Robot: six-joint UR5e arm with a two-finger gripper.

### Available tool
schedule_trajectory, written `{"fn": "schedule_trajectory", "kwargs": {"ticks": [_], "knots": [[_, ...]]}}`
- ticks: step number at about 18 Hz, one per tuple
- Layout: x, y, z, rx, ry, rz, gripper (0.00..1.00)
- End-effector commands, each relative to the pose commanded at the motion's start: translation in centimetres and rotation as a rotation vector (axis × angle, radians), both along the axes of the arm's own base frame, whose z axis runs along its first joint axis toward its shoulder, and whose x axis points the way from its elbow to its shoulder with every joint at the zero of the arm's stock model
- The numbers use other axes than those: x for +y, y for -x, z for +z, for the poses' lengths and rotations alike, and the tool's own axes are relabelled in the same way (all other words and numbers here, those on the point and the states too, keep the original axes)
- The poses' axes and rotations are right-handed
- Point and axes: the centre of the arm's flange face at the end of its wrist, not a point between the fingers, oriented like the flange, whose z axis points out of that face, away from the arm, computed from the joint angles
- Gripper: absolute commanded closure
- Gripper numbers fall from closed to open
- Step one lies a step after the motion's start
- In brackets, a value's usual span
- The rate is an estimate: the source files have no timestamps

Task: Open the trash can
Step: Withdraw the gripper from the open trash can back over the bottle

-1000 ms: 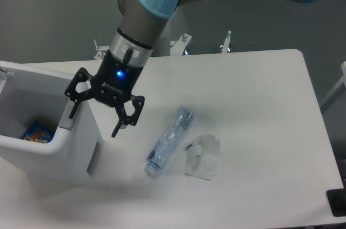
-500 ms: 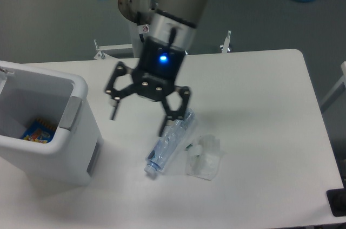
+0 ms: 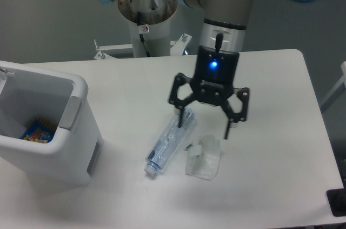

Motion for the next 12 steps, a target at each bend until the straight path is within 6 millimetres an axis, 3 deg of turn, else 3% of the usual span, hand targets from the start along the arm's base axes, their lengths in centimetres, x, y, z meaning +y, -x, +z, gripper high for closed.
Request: {"fn": "schedule_trajectory", "kwargs": {"ticks": [2, 5, 8, 12], "knots": [[-1.5, 4.1, -3.8, -0.004, 0.084, 0.038, 0.00], [-4.3, 8.0, -6.0, 0.024, 0.182, 0.058, 0.00], [-5.6, 9.8, -9.1, 0.017, 0.280, -0.033, 0.00], [-6.7, 9.5, -10.0, 0.020, 0.413, -0.132, 0.00]]}}
